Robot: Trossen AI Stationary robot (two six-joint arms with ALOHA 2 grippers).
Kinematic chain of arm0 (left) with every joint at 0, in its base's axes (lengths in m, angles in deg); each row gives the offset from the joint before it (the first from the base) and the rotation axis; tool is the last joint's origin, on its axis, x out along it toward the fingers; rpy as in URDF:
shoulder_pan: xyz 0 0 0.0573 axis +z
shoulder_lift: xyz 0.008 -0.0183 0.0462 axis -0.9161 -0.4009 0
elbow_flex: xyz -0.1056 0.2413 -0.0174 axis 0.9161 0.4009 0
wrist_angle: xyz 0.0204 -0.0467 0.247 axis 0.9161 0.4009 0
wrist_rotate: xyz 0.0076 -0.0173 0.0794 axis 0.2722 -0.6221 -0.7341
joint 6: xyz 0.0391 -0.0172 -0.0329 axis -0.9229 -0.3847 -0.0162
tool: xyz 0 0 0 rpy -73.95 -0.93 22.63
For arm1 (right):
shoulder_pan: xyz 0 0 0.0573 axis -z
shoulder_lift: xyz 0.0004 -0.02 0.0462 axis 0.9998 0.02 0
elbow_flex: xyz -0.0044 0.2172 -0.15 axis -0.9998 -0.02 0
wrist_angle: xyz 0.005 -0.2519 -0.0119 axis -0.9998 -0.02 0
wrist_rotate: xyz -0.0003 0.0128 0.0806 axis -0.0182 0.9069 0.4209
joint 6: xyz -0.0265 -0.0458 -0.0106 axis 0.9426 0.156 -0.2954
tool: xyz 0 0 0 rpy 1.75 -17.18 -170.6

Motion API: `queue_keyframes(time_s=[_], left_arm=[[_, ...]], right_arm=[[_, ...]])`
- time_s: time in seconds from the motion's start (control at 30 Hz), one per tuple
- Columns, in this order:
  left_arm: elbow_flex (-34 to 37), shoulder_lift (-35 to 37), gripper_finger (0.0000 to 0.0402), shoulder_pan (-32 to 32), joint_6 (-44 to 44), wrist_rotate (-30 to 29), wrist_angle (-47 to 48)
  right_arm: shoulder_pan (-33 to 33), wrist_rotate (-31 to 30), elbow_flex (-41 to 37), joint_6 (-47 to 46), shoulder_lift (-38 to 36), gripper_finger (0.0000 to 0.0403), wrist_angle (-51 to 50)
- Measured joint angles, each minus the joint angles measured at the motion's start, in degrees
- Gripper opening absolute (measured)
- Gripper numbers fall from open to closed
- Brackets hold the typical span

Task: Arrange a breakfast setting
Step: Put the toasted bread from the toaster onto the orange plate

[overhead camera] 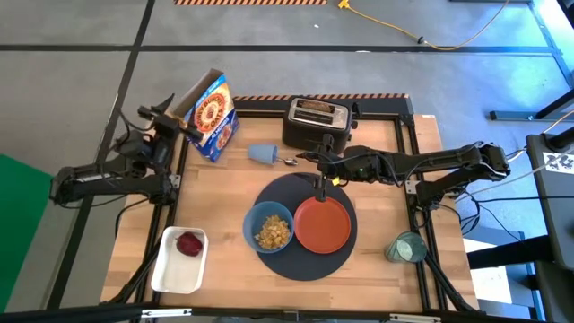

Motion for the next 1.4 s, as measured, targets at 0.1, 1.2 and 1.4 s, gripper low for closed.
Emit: queue_keyframes(time_s=[0.1,1.2,1.4], left_arm=[[0.00,0.01,0.0305,0.03,1.36,4.25,0.47],[-14.16,-32.65,0.0275,-17.54,16.26,23.18,8.39],[-14.23,-35.97,0.0275,-16.28,18.72,23.16,7.60]], right_arm=[[0.00,0.01,0.00,0.02,0.00,0.0236,0.00],[39.32,24.34,21.36,4.24,4.07,0.0236,-32.86],[43.74,28.72,22.56,5.56,8.61,0.0236,-32.84]])
